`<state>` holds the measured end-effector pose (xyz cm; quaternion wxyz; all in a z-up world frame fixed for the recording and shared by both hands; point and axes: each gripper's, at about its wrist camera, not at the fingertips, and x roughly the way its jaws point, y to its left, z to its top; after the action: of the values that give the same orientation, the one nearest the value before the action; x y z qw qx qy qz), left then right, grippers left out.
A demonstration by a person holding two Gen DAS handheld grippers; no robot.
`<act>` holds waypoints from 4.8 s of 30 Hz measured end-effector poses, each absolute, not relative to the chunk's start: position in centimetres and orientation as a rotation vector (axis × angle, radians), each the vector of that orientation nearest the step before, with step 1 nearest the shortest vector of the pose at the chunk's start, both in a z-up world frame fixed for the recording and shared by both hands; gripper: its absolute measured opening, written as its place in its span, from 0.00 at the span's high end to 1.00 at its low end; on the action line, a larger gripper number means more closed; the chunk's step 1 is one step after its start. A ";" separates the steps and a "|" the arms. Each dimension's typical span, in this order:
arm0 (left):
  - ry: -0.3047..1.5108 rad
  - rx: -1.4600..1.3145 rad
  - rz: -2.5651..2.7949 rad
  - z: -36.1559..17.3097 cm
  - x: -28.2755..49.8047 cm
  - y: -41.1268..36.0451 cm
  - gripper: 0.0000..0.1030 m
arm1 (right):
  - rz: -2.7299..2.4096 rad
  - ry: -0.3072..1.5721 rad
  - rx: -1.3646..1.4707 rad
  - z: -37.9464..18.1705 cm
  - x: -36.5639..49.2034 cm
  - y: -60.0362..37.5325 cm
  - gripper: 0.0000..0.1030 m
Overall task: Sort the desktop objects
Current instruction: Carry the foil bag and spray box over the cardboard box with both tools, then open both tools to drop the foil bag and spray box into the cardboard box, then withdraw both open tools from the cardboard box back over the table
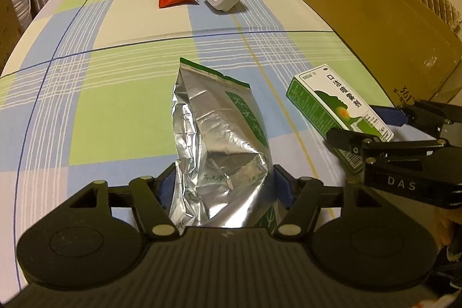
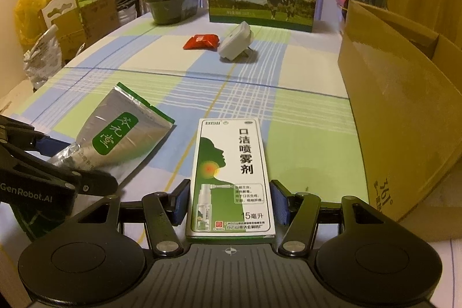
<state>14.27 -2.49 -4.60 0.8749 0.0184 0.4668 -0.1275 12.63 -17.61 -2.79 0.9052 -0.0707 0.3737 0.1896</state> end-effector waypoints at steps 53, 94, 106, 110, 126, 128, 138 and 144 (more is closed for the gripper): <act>0.833 -0.014 -0.369 2.7 7.2 -4.3 0.53 | 0.284 0.616 0.023 4.9 4.5 -22.0 0.49; 0.735 -0.083 -0.573 9.3 23.0 -24.9 0.48 | 0.046 0.548 0.099 9.1 18.0 -41.8 0.49; 0.707 -0.022 -0.536 9.3 20.5 -21.5 0.38 | 0.049 0.513 0.155 10.9 17.5 -42.4 0.38; 0.717 -0.006 -0.509 8.9 19.2 -18.8 0.35 | 0.045 0.523 0.174 11.4 15.9 -42.4 0.36; 0.738 0.045 -0.283 7.0 13.2 -3.8 0.06 | 0.307 0.534 0.093 14.4 11.3 -29.1 0.02; 0.738 0.035 -0.245 7.0 12.7 -1.9 0.04 | 0.345 0.550 0.061 14.2 11.3 -26.7 0.02; 0.735 0.034 -0.156 4.9 12.4 4.0 0.03 | 0.409 0.655 -0.098 11.2 12.9 -18.3 0.02; 0.720 -0.003 -0.147 3.7 13.9 5.5 0.01 | 0.415 0.679 -0.129 9.6 14.4 -16.4 0.02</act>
<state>13.86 5.49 3.69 0.9333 -0.0014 0.3519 -0.0718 14.36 -16.40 9.58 0.9199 -0.0628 0.3302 0.2019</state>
